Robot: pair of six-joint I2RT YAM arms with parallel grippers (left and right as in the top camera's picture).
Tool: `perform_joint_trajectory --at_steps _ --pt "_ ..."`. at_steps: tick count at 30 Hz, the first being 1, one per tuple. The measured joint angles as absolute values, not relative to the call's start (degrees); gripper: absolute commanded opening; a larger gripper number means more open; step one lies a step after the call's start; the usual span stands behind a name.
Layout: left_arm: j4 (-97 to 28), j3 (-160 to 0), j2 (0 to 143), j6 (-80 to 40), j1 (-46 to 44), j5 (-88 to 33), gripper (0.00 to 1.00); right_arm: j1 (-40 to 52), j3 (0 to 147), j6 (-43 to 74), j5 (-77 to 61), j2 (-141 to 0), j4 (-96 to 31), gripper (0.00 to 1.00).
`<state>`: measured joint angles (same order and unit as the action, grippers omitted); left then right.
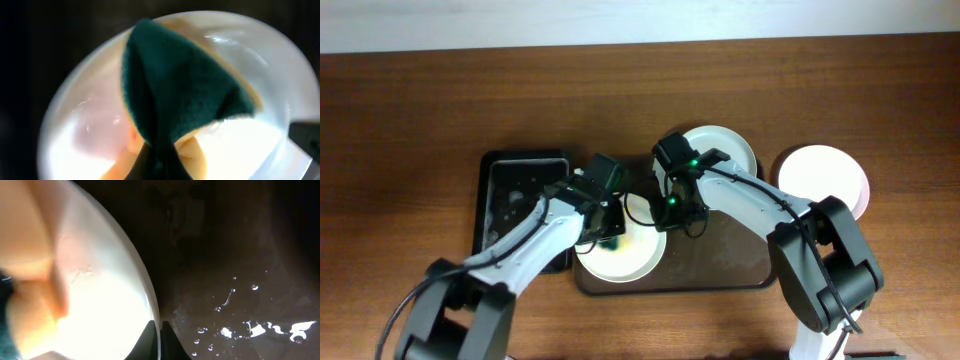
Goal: Clean dirty plates on tray and stack at the side
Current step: 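Lift the left plate with right gripper and stack it on the side plate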
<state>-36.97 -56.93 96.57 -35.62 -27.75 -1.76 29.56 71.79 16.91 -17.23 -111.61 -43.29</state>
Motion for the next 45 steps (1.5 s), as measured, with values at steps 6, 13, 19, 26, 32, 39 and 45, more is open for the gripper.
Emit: perform_joint_trajectory --at_steps 6,13,19,26,32,39,45 --pt "-45.3 -57.1 79.2 -33.1 -22.5 2.0 0.0 29.5 71.8 17.0 -16.6 -111.6 -43.7 0.23" --pt "-45.8 -57.2 82.9 -24.4 -9.1 2.4 0.0 29.3 69.4 17.4 -18.2 -111.3 -42.3 0.04" --pt "-42.2 -57.2 94.6 -18.8 -8.1 2.4 0.0 27.7 73.2 15.9 -9.6 -103.2 -49.2 0.04" --pt "-39.7 -57.3 99.1 -13.1 -7.3 3.6 0.73 39.3 73.9 14.8 28.1 -91.5 -50.1 0.04" --pt "-45.8 -57.5 99.1 -12.9 -7.3 3.3 0.0 52.8 73.9 15.0 52.9 -91.4 -48.6 0.04" --pt "-46.0 -57.5 99.1 -12.8 -7.3 3.2 0.82 50.2 73.9 22.0 56.4 -91.4 -48.7 0.04" --pt "-42.2 -62.3 99.3 -13.0 -7.3 3.5 0.84 33.8 73.9 25.8 41.6 -84.5 -48.9 0.04"
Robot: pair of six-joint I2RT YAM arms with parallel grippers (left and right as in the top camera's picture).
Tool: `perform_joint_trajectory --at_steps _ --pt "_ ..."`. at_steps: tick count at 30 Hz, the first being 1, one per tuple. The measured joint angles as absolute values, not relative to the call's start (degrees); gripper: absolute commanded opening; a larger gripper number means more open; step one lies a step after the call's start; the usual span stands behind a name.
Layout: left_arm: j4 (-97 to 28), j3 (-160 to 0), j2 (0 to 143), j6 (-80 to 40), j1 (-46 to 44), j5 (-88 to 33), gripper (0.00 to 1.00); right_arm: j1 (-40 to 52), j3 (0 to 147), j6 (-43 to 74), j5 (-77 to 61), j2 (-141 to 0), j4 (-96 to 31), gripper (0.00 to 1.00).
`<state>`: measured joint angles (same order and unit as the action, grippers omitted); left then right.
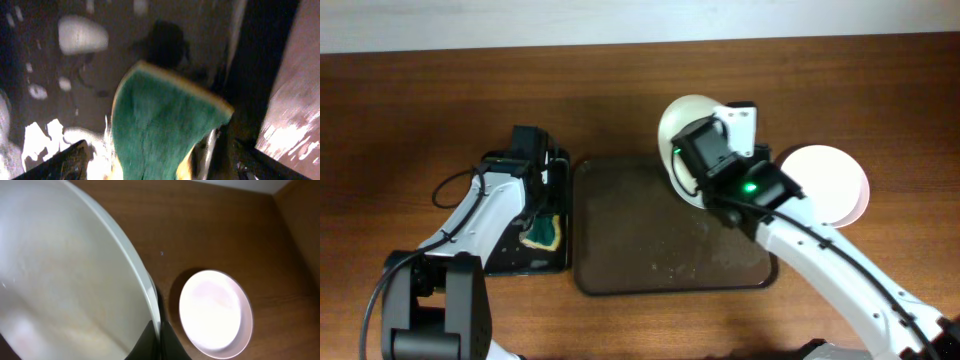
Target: Clean dirty plates on tray and stack at the side
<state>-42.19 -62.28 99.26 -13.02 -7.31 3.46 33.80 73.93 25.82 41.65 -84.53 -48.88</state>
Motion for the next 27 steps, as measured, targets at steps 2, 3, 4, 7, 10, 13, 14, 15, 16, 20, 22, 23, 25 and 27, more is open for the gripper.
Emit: perform_joint_trajectory --at_steps 2,3,4,7,10,13,14,15,16,20,22,23,25,27 --pt "-40.5 -62.5 99.7 -13.0 -7.3 2.9 0.79 22.6 74.0 26.7 29.2 -82.8 -49.8 0.04" --pt "-40.5 -62.5 100.4 -13.0 -7.3 2.1 0.74 17.3 74.0 27.3 24.2 -82.7 -50.9 0.04" --pt "-40.4 -62.5 101.1 -13.0 -7.1 1.1 0.64 12.0 74.0 27.8 19.6 -82.7 -52.3 0.04" --pt "-40.1 -62.5 104.2 -13.0 -7.1 -1.3 0.23 -3.6 74.1 28.6 8.9 -82.8 -55.5 0.04" --pt "-40.0 -62.5 104.7 -12.9 -7.0 -1.5 0.0 -14.7 74.1 28.7 6.1 -84.6 -57.1 0.04" --pt "-40.0 -62.5 104.7 -12.8 -7.0 -1.5 0.0 -22.0 74.1 28.7 5.4 -88.3 -57.3 0.04" --pt "-40.5 -62.8 104.7 -12.8 -7.0 -1.1 0.32 -23.9 74.1 28.8 5.2 -89.1 -57.3 0.04" --pt "-41.5 -63.3 104.7 -12.8 -7.0 -0.6 0.82 -24.8 74.1 28.7 5.2 -89.7 -57.2 0.04" --pt "-43.1 -64.2 104.7 -12.9 -7.0 -0.4 0.9 -25.6 74.1 28.7 5.0 -90.5 -57.1 0.04" --pt "-48.8 -65.8 104.5 -13.0 -7.0 -0.1 0.87 -26.7 74.1 28.9 5.0 -93.5 -56.4 0.3" --pt "-51.7 -65.8 104.5 -13.0 -6.9 -0.5 0.83 -26.7 74.1 28.7 4.1 -93.8 -56.2 0.34" --pt "-52.0 -65.8 104.5 -13.0 -7.0 -0.7 0.84 -26.7 74.1 28.0 1.3 -93.9 -56.2 0.37" --pt "-52.1 -65.8 104.5 -13.0 -7.0 -0.9 0.86 -26.7 74.1 24.8 -5.3 -93.9 -56.1 0.46" --pt "-52.1 -65.8 104.5 -13.0 -7.0 -1.1 0.86 -23.6 74.1 16.5 -15.0 -93.9 -56.0 0.51"
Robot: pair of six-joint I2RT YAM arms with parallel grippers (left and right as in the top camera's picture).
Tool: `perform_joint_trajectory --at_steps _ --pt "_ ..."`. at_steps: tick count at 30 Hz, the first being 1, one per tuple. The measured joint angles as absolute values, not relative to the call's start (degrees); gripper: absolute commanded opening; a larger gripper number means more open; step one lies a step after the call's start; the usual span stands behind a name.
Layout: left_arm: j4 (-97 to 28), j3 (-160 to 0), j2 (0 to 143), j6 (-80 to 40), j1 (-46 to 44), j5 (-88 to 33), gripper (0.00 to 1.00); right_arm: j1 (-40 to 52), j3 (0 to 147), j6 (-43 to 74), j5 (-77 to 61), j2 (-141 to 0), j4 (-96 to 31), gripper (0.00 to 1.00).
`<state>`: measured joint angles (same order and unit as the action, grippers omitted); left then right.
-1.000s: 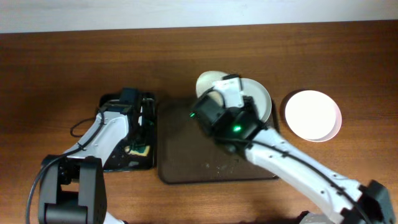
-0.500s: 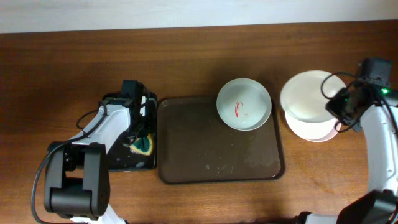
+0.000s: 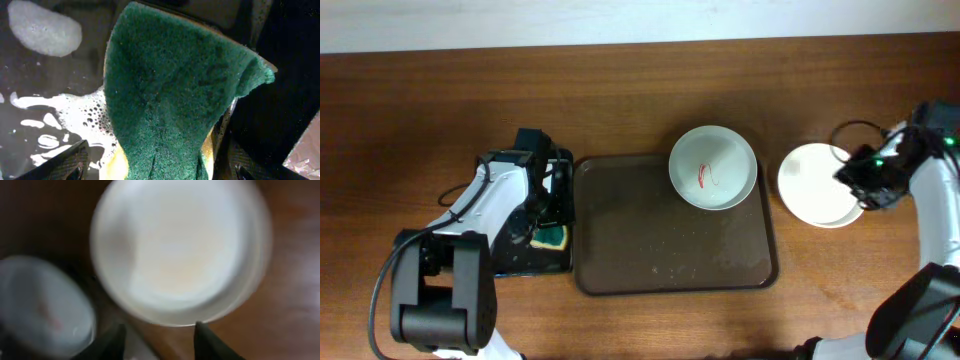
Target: Clean dirty plates on tray and stack at the side
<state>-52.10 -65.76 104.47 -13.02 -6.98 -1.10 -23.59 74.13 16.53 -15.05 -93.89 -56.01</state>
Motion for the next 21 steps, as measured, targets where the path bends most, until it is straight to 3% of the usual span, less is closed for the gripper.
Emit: perform_joint_trajectory --at_steps 4,8,10,14,21 --pt "-52.1 -65.8 104.5 -13.0 -7.0 -1.1 0.86 -11.4 73.5 8.0 -18.0 -95.1 -50.2 0.53" --pt "-52.1 -65.8 104.5 -13.0 -7.0 -1.1 0.86 -4.7 72.1 6.8 -15.8 -103.4 -42.3 0.52" --pt "-52.1 -65.8 104.4 -13.0 -7.0 -1.1 0.87 -3.3 72.1 6.9 -15.5 -106.9 -38.5 0.45" --pt "-52.1 -65.8 104.4 -13.0 -7.0 -1.1 0.87 -1.1 72.1 6.4 -15.0 -109.8 -35.9 0.08" --pt "-51.9 -65.8 104.4 -13.0 -7.0 -1.1 0.87 0.6 72.2 6.7 -17.5 -110.9 -48.1 0.04"
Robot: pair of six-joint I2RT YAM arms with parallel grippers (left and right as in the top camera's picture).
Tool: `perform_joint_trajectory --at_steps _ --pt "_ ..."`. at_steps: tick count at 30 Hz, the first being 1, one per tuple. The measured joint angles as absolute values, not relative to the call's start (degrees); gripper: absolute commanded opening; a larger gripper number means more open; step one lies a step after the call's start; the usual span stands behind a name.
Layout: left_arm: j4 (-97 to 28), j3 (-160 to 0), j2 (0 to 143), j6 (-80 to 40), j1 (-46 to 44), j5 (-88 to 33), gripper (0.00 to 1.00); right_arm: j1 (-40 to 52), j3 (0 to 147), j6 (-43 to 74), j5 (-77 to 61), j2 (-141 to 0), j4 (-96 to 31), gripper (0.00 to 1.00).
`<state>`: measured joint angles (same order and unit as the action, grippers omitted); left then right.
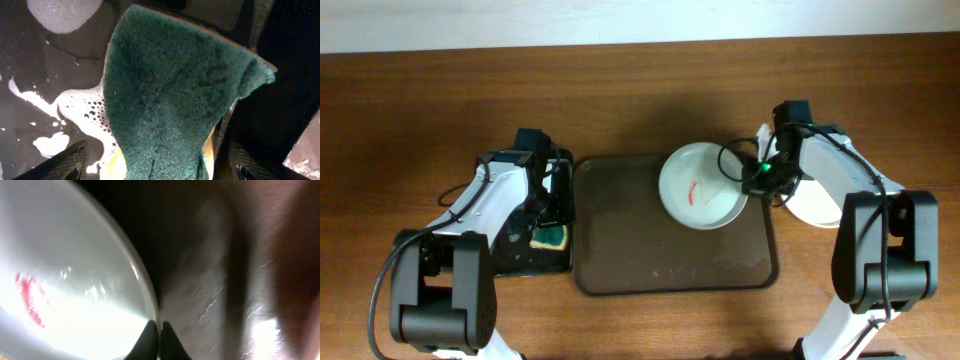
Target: Clean dirty plates on tray and stack at the side
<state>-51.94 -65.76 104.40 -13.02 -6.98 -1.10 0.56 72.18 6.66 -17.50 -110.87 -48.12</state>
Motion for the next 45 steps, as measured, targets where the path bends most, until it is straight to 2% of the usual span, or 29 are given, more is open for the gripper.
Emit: perform_joint_trajectory --at_steps 1,2,3,6,7,8,9,14,16,18,19,20,21,23,27,31,33,35,36,43,44,45 --pt "-51.9 -65.8 104.4 -13.0 -7.0 -1.1 0.87 1.9 72.1 6.6 -19.2 -110.9 -50.2 0.22" --pt "-51.9 -65.8 104.4 -13.0 -7.0 -1.1 0.87 3.6 72.0 6.7 -21.2 -110.9 -51.7 0.33" --pt "-51.9 -65.8 104.4 -13.0 -7.0 -1.1 0.87 6.6 72.0 6.8 -23.8 -110.9 -52.5 0.34" --pt "-51.9 -65.8 104.4 -13.0 -7.0 -1.1 0.87 9.4 71.9 7.6 -24.4 -110.9 -47.0 0.33" --pt "-51.9 -65.8 104.4 -13.0 -7.0 -1.1 0.87 9.4 71.8 8.7 -22.2 -111.0 -44.3 0.2" --pt "-51.9 -65.8 104.4 -13.0 -7.0 -1.1 0.87 9.4 71.8 9.2 -20.4 -111.0 -42.8 0.11" --pt "-51.9 -65.8 104.4 -13.0 -7.0 -1.1 0.87 9.4 71.8 9.5 -19.3 -111.0 -41.2 0.07" --pt "-51.9 -65.8 104.4 -13.0 -7.0 -1.1 0.84 11.6 71.3 10.5 -17.0 -111.0 -43.2 0.04" --pt "-51.9 -65.8 104.4 -13.0 -7.0 -1.3 0.66 12.1 70.3 12.6 -17.0 -110.7 -43.0 0.04" --pt "-51.9 -65.8 104.4 -13.1 -7.0 -1.8 0.63 12.2 70.3 13.4 -17.0 -110.7 -43.0 0.04" --pt "-51.9 -65.8 104.4 -13.0 -7.0 -2.2 0.43 12.2 70.3 13.5 -17.0 -110.7 -43.0 0.04" --pt "-51.9 -65.8 104.4 -13.0 -7.0 -2.6 0.32 12.2 70.2 13.5 -17.0 -110.7 -43.0 0.04" --pt "-51.8 -65.8 104.4 -13.0 -7.0 -2.8 0.16 12.2 70.2 13.5 -17.0 -110.7 -43.0 0.04" --pt "-49.7 -64.6 104.2 -13.0 -7.0 -3.0 0.0 12.2 70.2 13.5 -17.0 -110.6 -43.0 0.04" --pt "-47.0 -62.1 103.0 -13.0 -7.0 -3.0 0.0 12.2 70.1 13.6 -17.0 -110.7 -43.0 0.1" --pt "-50.5 -64.0 102.2 -12.9 -5.8 -2.8 0.0 12.4 68.8 13.7 -16.8 -110.8 -43.6 0.1" --pt "-47.2 -64.4 95.9 -13.1 -5.6 2.2 0.0 12.4 68.8 13.7 -16.8 -110.8 -43.6 0.1" --pt "-44.0 -65.6 88.1 -13.1 -5.6 8.1 0.0 12.4 68.8 13.7 -16.8 -110.8 -43.6 0.16" --pt "-42.8 -65.9 86.3 -13.1 -5.6 9.8 0.0 12.4 68.8 13.7 -16.8 -110.8 -43.5 0.16" --pt "-41.5 -65.9 81.8 -12.8 -5.6 17.3 0.0 12.5 68.8 13.8 -16.8 -110.8 -42.3 0.16" --pt "-41.5 -65.9 81.8 -12.8 -5.6 17.6 0.0 12.5 68.8 13.8 -16.8 -110.8 -42.3 0.33" --pt "-41.5 -65.9 81.8 -12.8 -5.6 17.9 0.0 12.5 68.8 13.8 -16.8 -110.8 -42.3 0.32"
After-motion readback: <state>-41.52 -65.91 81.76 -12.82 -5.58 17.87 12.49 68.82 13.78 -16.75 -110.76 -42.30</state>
